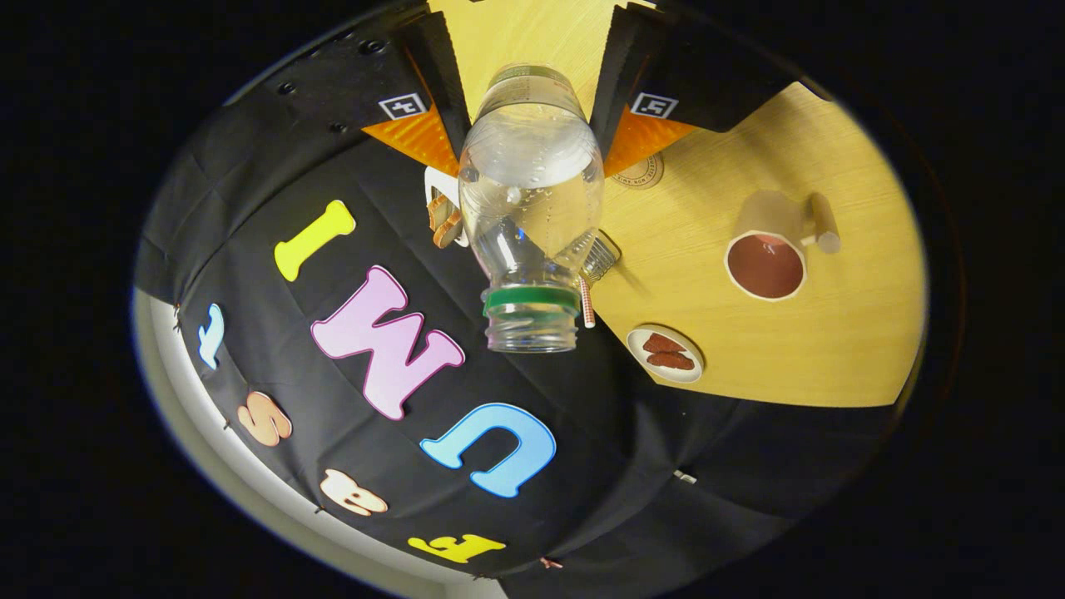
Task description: Take the bottle from table, then pour the juice into the cup, finally place the bottle on the coaster
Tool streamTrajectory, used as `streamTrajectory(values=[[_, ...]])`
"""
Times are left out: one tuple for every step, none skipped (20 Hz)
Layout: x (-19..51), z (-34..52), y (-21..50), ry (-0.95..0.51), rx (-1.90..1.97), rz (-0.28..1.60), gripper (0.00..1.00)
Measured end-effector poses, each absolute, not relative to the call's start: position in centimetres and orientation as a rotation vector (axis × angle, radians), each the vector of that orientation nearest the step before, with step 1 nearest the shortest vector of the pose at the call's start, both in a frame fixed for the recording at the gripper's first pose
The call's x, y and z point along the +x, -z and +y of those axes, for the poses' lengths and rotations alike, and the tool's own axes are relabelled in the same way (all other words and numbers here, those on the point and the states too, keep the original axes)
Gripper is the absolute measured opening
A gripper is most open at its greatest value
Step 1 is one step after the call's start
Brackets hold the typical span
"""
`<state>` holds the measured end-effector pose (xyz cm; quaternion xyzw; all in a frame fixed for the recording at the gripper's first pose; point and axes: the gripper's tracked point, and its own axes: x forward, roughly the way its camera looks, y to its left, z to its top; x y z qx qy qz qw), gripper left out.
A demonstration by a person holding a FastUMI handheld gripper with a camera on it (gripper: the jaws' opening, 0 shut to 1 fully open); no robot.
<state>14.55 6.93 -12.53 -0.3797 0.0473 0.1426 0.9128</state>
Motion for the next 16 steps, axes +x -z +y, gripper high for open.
streamTrajectory(values=[[14.6,7.2,12.9,-0.294,-0.809,0.099,0.73],[14.7,7.7,13.2,-0.297,-0.833,0.101,0.74],[14.8,8.1,13.5,-0.303,-0.855,0.101,0.73],[14.9,8.5,13.9,-0.310,-0.876,0.100,0.73],[15.0,8.8,14.2,-0.315,-0.902,0.100,0.73],[15.2,9.2,14.5,-0.320,-0.928,0.099,0.73],[15.3,9.6,14.7,-0.324,-0.950,0.098,0.73],[15.3,9.9,15.0,-0.330,-0.969,0.099,0.73],[15.3,10.2,15.3,-0.336,-0.986,0.101,0.73],[15.5,10.5,15.6,-0.341,-1.008,0.103,0.73],[15.6,10.7,15.8,-0.345,-1.028,0.101,0.73],[15.7,10.9,16.0,-0.348,-1.048,0.098,0.73],[15.8,11.1,16.0,-0.351,-1.070,0.093,0.73],[16.0,11.4,16.2,-0.356,-1.093,0.086,0.73],[16.2,11.6,16.3,-0.361,-1.115,0.080,0.73],[16.3,11.9,16.4,-0.367,-1.138,0.075,0.73]])
